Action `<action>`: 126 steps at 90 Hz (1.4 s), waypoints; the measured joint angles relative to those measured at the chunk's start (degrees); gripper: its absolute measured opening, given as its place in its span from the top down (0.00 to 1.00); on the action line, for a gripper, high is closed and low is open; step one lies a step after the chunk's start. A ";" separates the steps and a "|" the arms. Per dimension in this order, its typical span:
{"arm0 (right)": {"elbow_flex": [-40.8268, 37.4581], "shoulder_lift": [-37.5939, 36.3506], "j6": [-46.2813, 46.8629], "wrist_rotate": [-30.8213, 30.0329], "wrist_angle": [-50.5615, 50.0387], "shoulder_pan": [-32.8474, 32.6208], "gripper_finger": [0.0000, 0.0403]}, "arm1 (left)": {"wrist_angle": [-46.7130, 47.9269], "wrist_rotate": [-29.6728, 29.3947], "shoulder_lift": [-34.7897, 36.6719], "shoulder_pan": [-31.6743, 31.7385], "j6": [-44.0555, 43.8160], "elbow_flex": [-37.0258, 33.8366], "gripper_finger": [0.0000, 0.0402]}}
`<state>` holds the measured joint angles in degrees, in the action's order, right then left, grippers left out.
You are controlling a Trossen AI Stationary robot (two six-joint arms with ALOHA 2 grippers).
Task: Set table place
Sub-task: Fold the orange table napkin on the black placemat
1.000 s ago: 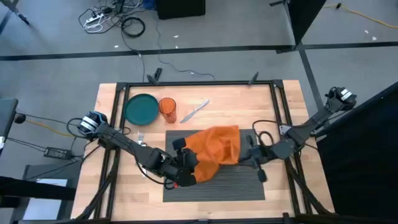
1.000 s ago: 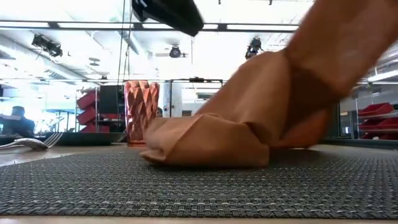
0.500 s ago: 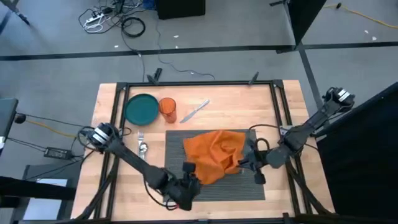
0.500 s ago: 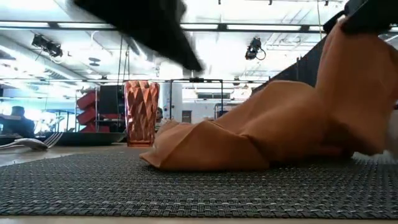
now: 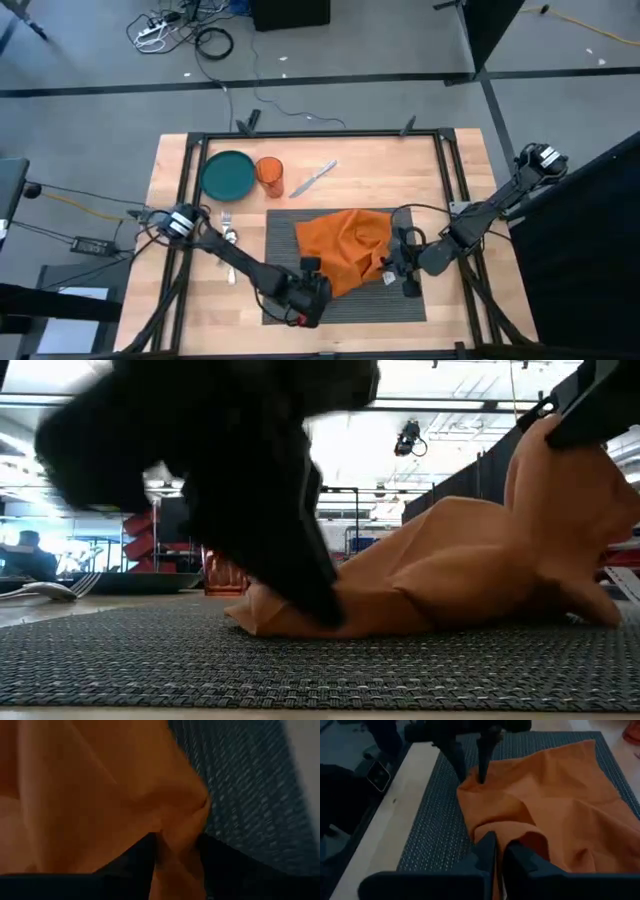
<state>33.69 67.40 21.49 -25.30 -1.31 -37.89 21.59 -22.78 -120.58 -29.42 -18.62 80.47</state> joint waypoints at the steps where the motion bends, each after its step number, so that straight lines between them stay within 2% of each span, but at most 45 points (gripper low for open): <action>1: 0.00 0.00 0.00 0.01 0.01 0.00 1.00 | 0.05 -0.02 -0.09 0.07 -0.10 0.03 0.67; 7: 0.00 0.02 0.02 0.00 -0.23 0.00 1.00 | 1.21 -0.37 -0.71 0.45 -0.57 0.26 0.73; 15: 0.00 0.02 -0.08 0.00 -0.18 0.00 1.00 | 1.81 -0.97 -0.89 0.45 -0.67 0.43 0.91; 20: 0.00 0.03 -0.04 0.02 -0.23 0.00 1.00 | 3.40 -1.41 -0.30 0.21 -0.32 1.31 0.97; 34: 0.03 -0.37 -0.04 0.00 -0.20 0.00 1.00 | 13.53 -2.94 3.72 -0.62 0.18 10.35 1.00; 46: 1.94 -1.87 -1.09 -1.07 -0.37 0.04 1.00 | 30.36 -11.76 6.69 -1.30 -2.54 19.24 1.00; 55: 4.89 -3.66 -2.78 -3.65 -4.04 0.58 1.00 | 39.11 -19.16 8.95 -0.56 -4.64 24.09 1.00; 62: 7.49 -5.17 -2.91 -6.90 -9.86 1.55 1.00 | 44.01 -22.80 11.42 0.87 -7.38 26.31 1.00; 76: 10.47 -8.39 -1.67 -12.56 -20.52 5.70 1.00 | 50.74 -22.53 12.97 5.86 -11.54 25.93 1.00; 84: 10.38 -9.43 -1.50 -13.45 -25.64 9.43 1.00 | 51.45 -22.20 13.23 8.65 -11.44 26.03 1.00; 94: 8.45 -9.07 0.87 -13.68 -30.30 14.36 1.00 | 49.87 -17.77 12.55 11.76 -9.69 24.67 1.00; 105: 4.14 -7.54 3.99 -12.66 -32.86 18.86 1.00 | 45.35 -13.45 12.09 14.20 -8.31 19.51 1.00; 126: -1.34 -6.22 8.28 -10.94 -33.29 24.35 1.00 | 35.13 -12.84 12.07 16.66 -6.38 9.32 1.00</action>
<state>32.35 61.18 29.77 -36.24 -34.60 -13.53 56.71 -35.61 -108.51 -12.76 -25.01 89.79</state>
